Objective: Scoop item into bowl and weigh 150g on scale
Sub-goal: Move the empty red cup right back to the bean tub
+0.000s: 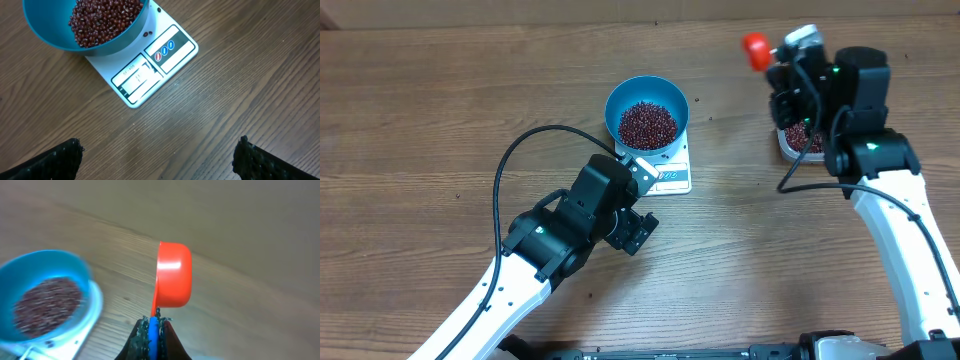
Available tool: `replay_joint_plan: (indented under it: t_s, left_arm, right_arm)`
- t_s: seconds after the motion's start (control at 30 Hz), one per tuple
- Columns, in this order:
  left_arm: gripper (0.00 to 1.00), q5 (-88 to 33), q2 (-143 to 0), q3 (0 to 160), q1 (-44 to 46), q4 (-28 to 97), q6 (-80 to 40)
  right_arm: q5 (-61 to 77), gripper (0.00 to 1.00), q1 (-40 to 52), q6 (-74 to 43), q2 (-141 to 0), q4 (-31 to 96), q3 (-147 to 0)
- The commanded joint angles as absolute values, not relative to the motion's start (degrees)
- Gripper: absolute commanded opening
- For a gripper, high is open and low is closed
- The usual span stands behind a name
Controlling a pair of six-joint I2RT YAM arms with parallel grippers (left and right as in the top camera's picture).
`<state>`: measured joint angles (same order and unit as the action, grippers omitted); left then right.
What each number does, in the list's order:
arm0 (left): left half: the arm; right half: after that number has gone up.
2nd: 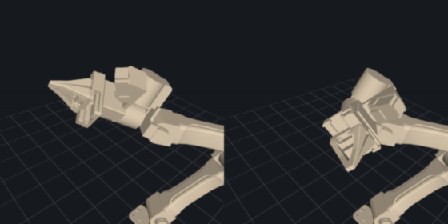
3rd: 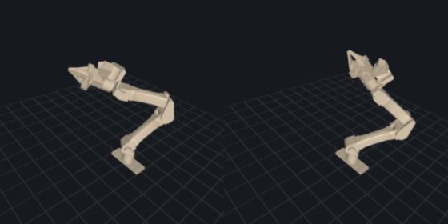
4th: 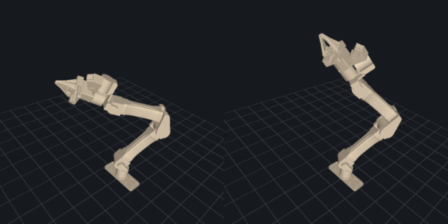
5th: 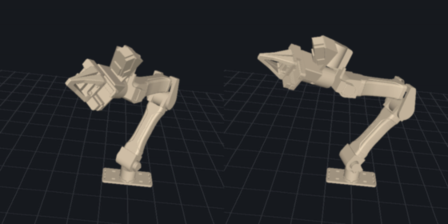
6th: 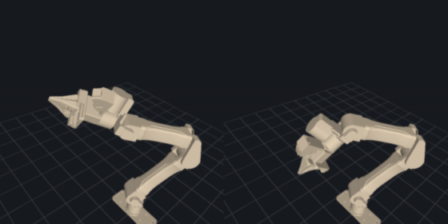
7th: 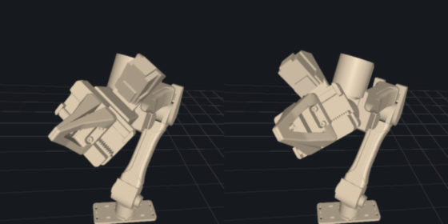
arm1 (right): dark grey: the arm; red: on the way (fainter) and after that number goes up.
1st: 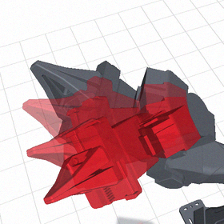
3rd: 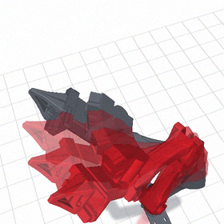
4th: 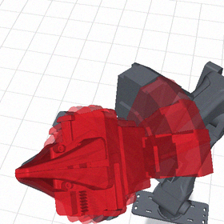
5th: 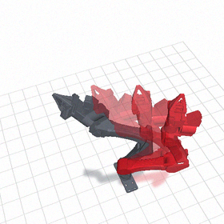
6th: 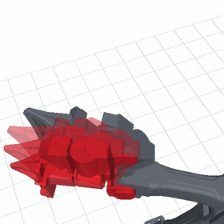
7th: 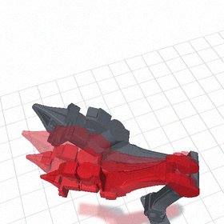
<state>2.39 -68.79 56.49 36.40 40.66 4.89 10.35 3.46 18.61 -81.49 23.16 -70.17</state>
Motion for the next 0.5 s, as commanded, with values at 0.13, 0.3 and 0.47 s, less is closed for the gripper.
replay_joint_plan:
  t_s: [0.13,0.3,0.47]
  left_arm:
    - [0.99,2.79,-69.23,56.38,36.36,40.47,5.58]
    - [0.99,2.79,-69.23,56.38,36.36,40.47,5.58]
    - [0.99,2.79,-69.23,56.38,36.36,40.47,5.58]
  right_arm:
    - [-0.56,0.03,-3.33,6.04,-80.16,29.67,-71.75]
    - [-0.38,0.03,-6.52,1.23,-80.25,37.93,-71.70]
    - [-0.38,0.04,-6.83,1.26,-80.27,43.35,-71.68]
